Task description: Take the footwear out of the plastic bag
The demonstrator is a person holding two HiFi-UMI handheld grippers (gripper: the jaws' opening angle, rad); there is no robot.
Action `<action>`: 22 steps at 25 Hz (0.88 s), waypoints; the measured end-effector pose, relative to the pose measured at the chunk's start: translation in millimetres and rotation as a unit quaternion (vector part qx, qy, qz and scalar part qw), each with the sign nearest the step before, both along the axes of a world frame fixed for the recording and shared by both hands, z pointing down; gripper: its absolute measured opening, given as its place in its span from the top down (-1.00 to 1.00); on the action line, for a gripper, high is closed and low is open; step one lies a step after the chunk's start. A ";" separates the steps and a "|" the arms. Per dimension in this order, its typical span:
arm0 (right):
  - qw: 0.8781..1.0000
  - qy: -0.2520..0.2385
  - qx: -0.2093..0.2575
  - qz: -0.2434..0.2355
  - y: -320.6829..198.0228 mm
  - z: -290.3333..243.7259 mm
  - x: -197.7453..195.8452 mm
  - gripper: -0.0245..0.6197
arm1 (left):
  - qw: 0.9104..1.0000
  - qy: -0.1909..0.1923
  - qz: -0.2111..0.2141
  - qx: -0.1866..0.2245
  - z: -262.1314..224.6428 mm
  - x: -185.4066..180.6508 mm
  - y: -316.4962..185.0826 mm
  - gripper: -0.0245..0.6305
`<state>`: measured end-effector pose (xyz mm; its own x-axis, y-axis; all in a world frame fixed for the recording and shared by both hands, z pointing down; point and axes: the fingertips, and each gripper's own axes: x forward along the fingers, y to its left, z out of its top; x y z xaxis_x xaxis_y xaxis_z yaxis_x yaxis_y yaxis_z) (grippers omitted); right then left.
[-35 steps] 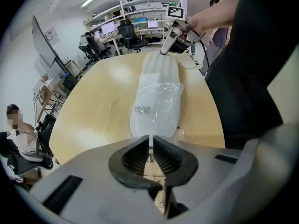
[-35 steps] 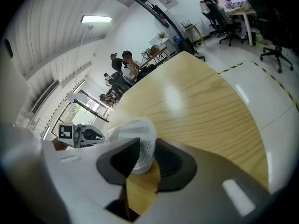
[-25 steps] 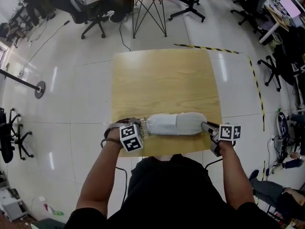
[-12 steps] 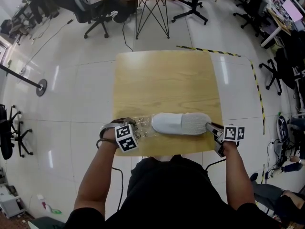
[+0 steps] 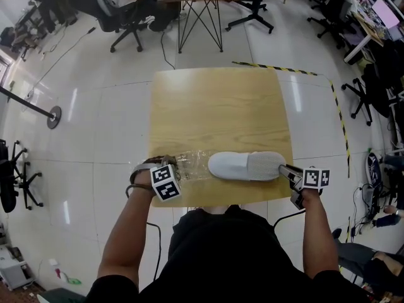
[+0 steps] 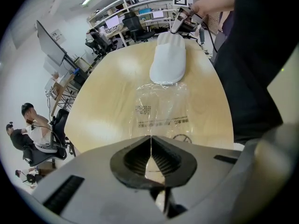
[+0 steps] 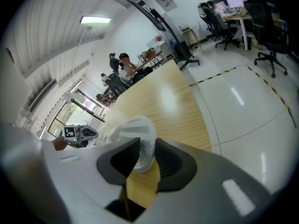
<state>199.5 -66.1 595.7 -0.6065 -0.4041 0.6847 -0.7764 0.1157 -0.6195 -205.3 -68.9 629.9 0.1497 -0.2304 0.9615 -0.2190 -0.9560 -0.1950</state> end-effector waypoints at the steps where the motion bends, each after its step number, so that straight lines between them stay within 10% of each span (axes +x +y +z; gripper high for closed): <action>1: 1.000 0.001 -0.001 -0.001 1.1 -0.5 3.0 0.60 | 1.000 -0.003 -0.001 0.002 -0.4 -1.5 -2.0 0.88; 16: 1.000 -0.008 -0.005 -0.013 7.1 -6.1 0.3 0.60 | 0.996 -0.027 -0.067 0.060 -25.0 -39.2 -62.7 0.89; 22: 1.000 -0.018 -0.005 -0.022 6.0 -2.6 -22.0 0.60 | 0.990 0.021 -0.091 0.111 -57.3 -0.4 -107.3 0.90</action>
